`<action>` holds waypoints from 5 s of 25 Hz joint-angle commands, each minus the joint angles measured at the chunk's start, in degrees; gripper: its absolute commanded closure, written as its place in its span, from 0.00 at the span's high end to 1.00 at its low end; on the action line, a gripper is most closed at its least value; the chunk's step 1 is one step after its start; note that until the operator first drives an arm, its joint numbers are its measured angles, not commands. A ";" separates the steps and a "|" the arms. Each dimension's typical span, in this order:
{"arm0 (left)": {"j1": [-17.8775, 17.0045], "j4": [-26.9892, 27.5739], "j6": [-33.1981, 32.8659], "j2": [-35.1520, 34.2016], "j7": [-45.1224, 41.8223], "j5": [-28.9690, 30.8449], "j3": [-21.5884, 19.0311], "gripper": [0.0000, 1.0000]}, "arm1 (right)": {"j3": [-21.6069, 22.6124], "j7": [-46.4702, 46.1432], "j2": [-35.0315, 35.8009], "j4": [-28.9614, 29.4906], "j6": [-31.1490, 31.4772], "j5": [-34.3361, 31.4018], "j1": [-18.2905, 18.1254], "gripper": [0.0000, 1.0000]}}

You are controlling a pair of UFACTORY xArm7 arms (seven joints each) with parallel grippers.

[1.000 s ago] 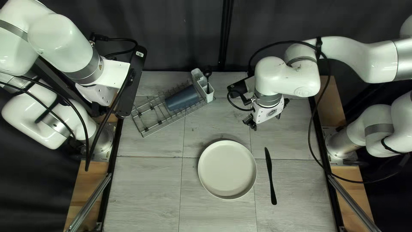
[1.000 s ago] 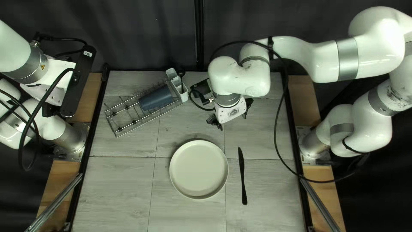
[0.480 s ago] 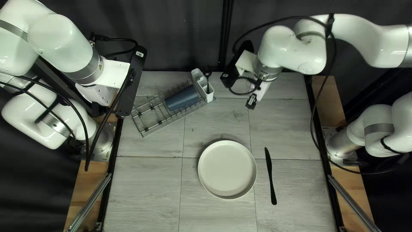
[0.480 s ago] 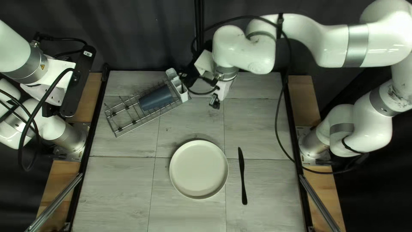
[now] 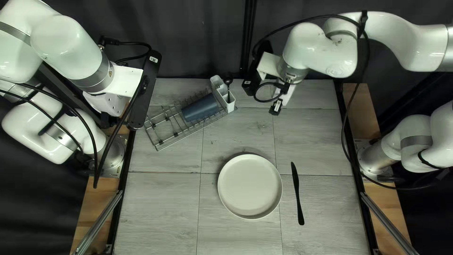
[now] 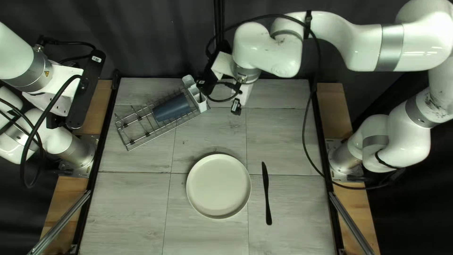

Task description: Pick up and place plate onto table. Place down one fork to the left of the plate. Place spoon and knife to the right of the plate. Place cup above the knife and spoon

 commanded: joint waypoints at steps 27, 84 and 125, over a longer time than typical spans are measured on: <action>0.00 0.00 0.00 0.00 0.00 0.00 0.00 1.00 | -1.64 -26.74 37.89 35.92 2.04 8.03 -10.40 1.00; 0.00 0.00 0.00 0.00 0.00 0.00 0.00 1.00 | -4.40 -9.34 3.44 17.08 24.80 13.44 -5.85 0.00; 0.00 0.00 0.00 0.00 0.00 0.00 0.00 1.00 | 8.97 -21.37 -20.16 -46.95 -1.77 48.09 6.67 0.00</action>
